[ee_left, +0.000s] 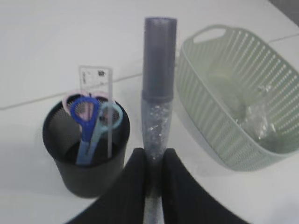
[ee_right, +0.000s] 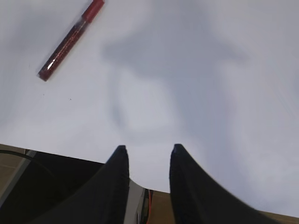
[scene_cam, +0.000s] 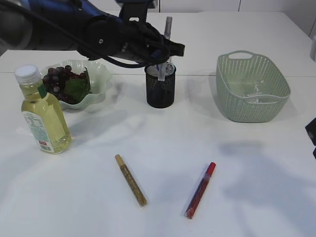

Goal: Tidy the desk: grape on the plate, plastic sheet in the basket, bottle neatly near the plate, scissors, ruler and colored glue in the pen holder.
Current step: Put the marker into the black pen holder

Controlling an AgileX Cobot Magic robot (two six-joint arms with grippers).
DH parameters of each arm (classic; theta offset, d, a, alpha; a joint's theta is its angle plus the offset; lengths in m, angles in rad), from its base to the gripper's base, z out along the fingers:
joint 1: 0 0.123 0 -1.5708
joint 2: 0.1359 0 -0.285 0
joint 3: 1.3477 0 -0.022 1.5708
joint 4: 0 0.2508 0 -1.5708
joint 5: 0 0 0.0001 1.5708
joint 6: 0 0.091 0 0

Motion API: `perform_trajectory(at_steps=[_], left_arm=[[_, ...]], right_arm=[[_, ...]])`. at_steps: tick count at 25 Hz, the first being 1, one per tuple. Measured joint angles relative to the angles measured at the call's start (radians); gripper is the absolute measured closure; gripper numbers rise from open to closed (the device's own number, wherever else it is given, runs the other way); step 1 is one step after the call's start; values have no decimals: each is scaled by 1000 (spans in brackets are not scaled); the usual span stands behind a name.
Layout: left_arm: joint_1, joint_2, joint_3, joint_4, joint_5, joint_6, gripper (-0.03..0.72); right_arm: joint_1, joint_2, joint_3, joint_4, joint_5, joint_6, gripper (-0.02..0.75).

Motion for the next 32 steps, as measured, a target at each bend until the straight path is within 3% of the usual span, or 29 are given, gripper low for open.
perform_trajectory(at_steps=[9, 17, 32], left_arm=[[113, 36, 0, 9, -371, 0, 641], [140, 190, 0, 15, -610, 18, 640], [170, 271, -4, 18, -675, 68, 599]], right_arm=[[0, 0, 0, -32, 0, 0, 483], [0, 0, 0, -57, 0, 0, 483], [0, 0, 0, -63, -2, 0, 483]])
